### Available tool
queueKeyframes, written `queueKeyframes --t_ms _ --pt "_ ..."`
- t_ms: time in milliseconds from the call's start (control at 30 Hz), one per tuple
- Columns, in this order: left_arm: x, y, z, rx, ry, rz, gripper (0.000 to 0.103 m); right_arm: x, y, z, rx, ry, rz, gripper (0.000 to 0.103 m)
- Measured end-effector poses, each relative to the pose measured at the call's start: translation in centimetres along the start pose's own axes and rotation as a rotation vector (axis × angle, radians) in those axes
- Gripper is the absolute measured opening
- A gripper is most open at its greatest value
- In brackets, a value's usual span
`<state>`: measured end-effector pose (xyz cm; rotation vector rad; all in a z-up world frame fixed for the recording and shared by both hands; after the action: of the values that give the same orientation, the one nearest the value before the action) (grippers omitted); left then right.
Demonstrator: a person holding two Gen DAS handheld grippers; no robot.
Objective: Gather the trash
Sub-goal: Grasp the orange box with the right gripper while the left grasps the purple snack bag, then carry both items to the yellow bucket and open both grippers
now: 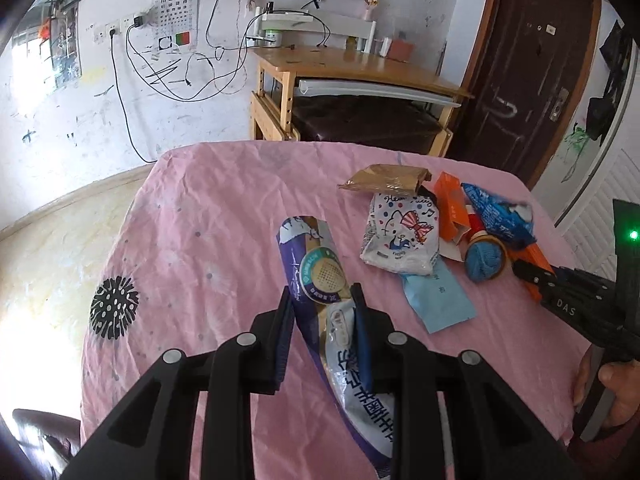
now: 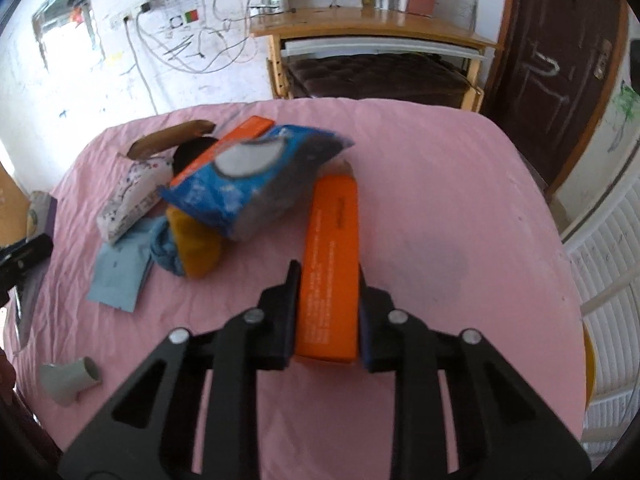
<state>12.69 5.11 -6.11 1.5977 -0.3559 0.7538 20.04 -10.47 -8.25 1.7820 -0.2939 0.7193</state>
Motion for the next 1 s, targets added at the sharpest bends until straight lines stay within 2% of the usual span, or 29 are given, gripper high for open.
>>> queueKeyframes --t_ms 200,400,700,1000 --pt "0.1 0.6 -0.1 -0.002 -0.001 0.011 0.023 -0.6 1.8 2.1 -0.047 -0.032 0.038 0.023" --pt "0.7 1.6 1.4 -0.017 -0.026 0.025 0.023 -0.5 3.0 4.4 -0.08 -0.061 0.067 0.023" --pt "2.2 2.9 6.3 -0.054 -0.11 0.053 0.023 -0.4 4.9 7.9 -0.126 -0.096 0.104 0.023" --pt "3.3 4.0 13.7 -0.123 -0.214 0.062 0.023 -1.5 6.8 12.1 -0.161 -0.148 0.131 0.023"
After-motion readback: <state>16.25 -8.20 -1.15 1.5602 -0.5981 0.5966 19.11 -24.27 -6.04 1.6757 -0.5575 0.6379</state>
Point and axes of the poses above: each gripper's, at about its wrist camera, not at the fingertips, and y roughly against the way its jaws point, z to its right, x to its top, the point moved 6 cm from there along -y, roughly the way its jaws point, and after that the axes turned 11 degrees about x, right-handed, at the moved point
